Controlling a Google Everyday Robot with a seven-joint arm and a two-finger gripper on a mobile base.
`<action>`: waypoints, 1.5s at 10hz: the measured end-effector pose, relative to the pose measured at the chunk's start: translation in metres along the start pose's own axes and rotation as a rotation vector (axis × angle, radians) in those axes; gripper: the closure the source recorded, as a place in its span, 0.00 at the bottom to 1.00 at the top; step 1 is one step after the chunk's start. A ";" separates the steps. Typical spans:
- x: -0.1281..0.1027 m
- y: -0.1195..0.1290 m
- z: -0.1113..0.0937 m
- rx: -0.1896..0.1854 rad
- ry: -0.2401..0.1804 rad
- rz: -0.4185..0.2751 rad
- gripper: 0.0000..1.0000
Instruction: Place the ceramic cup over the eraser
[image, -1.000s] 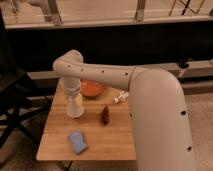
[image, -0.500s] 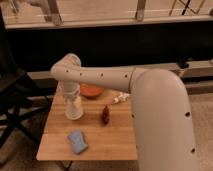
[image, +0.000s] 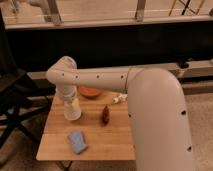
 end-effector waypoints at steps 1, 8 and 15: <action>-0.002 -0.002 0.001 -0.007 0.001 -0.006 1.00; 0.016 -0.009 0.007 -0.028 0.020 0.024 1.00; 0.031 0.008 0.022 -0.067 0.025 0.043 1.00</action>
